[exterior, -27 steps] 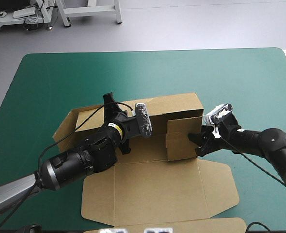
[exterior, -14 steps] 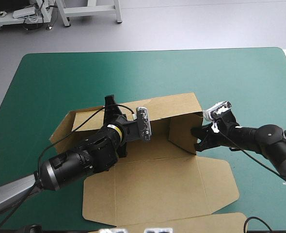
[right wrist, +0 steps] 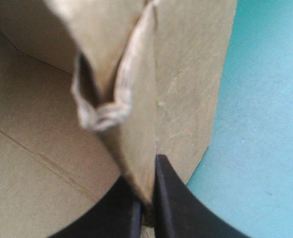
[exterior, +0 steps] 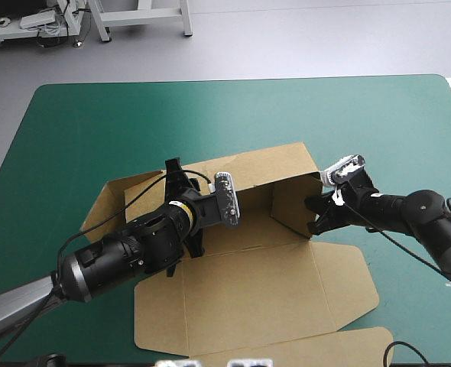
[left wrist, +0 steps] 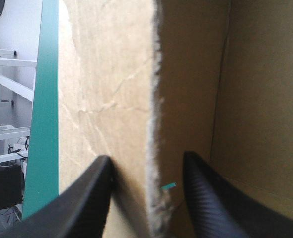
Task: Fold the box
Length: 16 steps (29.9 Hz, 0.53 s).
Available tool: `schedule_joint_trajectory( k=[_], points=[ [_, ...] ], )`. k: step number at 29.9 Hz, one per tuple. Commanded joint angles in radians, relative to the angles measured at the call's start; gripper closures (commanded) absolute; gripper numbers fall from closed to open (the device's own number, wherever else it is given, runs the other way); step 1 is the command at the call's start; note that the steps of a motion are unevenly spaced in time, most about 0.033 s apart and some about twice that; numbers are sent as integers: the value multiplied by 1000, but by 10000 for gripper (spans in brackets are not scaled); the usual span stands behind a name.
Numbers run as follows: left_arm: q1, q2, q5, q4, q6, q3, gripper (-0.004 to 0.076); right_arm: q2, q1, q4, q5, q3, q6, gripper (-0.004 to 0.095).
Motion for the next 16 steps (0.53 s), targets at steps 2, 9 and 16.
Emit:
schedule_joint_trajectory(
  k=[2,9,16],
  points=[
    [-10,-54,-34,-14,-28,-24,204,-21,2,45,-61,-52,35,925],
    [-13,-116,-84,-14,-46,-24,194,-21,2,30,-157,-59,68,925],
    [-13,-162,-121,-14,-46,-26,194,-21,2,24,-208,-59,103,925]
  ],
)
